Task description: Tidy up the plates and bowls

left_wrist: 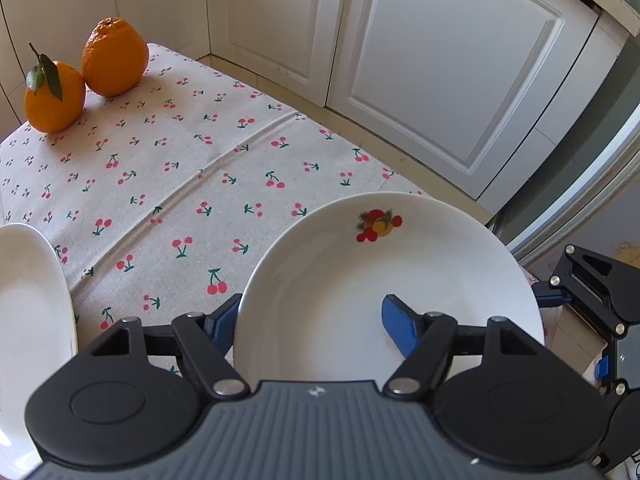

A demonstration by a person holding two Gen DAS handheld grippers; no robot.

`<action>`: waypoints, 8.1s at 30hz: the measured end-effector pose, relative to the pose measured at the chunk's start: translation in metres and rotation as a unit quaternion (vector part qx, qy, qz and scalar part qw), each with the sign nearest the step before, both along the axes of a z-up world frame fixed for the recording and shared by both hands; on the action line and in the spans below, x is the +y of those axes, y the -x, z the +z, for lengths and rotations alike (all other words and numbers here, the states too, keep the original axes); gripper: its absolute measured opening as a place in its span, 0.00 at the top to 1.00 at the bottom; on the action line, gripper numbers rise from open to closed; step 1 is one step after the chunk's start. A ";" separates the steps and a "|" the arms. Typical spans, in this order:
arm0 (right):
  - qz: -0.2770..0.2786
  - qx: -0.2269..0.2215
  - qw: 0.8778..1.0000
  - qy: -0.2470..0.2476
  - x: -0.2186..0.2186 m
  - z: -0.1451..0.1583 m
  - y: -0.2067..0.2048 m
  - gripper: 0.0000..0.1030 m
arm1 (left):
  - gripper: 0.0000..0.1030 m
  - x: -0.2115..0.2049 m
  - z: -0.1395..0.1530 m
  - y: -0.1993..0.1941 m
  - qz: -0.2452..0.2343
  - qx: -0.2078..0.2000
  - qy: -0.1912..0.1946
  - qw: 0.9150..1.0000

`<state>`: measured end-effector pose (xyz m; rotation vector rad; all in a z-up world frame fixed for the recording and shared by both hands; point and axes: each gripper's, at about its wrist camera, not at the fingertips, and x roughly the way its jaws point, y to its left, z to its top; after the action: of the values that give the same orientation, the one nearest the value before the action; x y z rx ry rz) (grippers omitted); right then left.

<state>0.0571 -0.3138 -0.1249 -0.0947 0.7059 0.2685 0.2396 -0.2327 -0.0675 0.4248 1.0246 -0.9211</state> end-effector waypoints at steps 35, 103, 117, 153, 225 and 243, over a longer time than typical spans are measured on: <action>-0.007 0.003 1.000 0.007 -0.039 0.000 -0.091 0.07 | 0.30 -0.031 -0.005 -0.088 0.015 -0.015 0.030 0.999; 0.091 0.012 0.995 -0.045 0.081 0.039 -0.024 0.00 | 0.02 0.207 -0.028 0.185 0.257 -0.169 0.054 0.950; 0.153 0.112 0.975 -0.111 0.094 0.019 -0.070 0.00 | 0.00 0.208 -0.031 0.181 0.270 -0.165 0.069 0.946; 0.266 0.174 0.946 -0.060 0.144 0.025 -0.183 0.14 | 0.05 0.205 -0.027 0.183 0.246 -0.181 0.064 0.950; 0.097 0.099 0.987 -0.087 -0.036 0.066 -0.173 0.14 | 0.07 0.074 0.008 0.096 0.048 -0.162 0.076 0.983; 0.055 0.098 0.988 -0.102 -0.077 0.055 -0.181 0.14 | 0.07 0.048 0.001 0.078 0.029 -0.149 0.083 0.985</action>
<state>0.2384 -0.3904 -0.0698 0.0894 0.8649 0.4588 0.1617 -0.1845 -0.0661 0.3774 0.6796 -0.8526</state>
